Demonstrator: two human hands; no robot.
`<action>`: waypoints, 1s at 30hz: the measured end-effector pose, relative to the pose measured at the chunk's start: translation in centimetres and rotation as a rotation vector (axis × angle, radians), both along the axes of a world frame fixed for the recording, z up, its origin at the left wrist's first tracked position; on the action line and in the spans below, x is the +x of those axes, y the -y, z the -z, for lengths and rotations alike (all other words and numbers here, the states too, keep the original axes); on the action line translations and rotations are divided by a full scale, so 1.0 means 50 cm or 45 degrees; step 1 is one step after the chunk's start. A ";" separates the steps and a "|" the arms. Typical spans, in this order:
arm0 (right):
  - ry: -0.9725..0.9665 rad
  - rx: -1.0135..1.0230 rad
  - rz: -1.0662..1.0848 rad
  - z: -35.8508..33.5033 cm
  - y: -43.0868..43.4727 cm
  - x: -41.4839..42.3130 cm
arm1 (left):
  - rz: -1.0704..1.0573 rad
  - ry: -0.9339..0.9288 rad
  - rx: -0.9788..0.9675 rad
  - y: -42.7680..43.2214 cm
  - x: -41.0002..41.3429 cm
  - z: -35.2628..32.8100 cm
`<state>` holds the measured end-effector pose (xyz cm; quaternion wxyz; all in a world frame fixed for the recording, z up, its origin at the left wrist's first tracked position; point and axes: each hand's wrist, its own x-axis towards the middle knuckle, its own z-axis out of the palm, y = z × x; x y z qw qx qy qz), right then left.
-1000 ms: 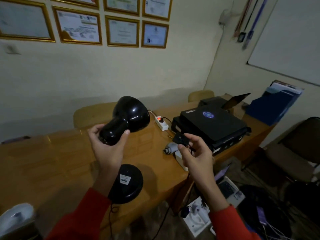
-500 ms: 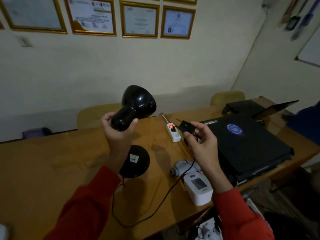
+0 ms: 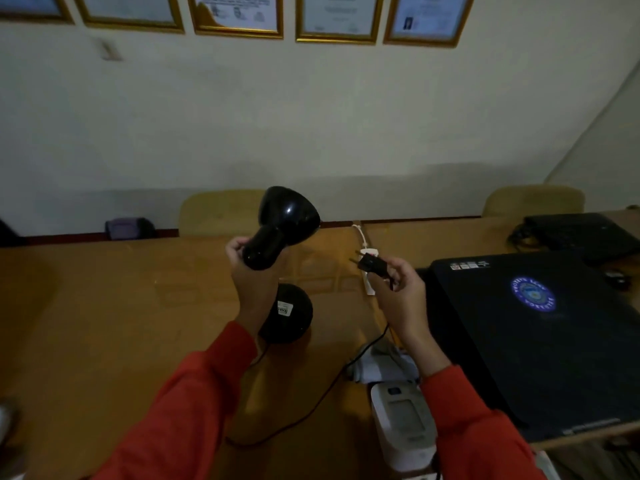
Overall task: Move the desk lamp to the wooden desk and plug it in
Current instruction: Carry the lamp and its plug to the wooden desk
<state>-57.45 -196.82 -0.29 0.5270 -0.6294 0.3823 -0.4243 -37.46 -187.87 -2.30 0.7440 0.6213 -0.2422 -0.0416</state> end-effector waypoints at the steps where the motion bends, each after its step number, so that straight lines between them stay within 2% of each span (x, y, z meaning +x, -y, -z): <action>1: -0.005 0.007 -0.008 0.010 0.010 0.003 | -0.005 -0.004 0.013 0.004 -0.002 0.010; 9: -0.074 0.082 -0.025 0.072 0.060 0.011 | -0.077 -0.125 0.055 0.026 -0.030 0.069; 17: -0.151 0.062 -0.065 0.112 0.091 0.012 | -0.031 -0.033 0.136 0.029 -0.017 0.095; 21: -0.156 0.077 -0.083 0.136 0.103 0.013 | 0.203 -0.069 0.444 0.008 -0.007 0.137; 24: -0.171 0.109 -0.078 0.153 0.108 0.010 | 0.480 0.023 0.748 -0.025 -0.006 0.176; 26: -0.180 0.129 -0.081 0.162 0.110 0.005 | 0.555 0.026 0.786 -0.040 -0.004 0.183; 30: -0.177 0.115 -0.092 0.168 0.111 -0.009 | 0.513 -0.020 0.795 -0.041 -0.001 0.178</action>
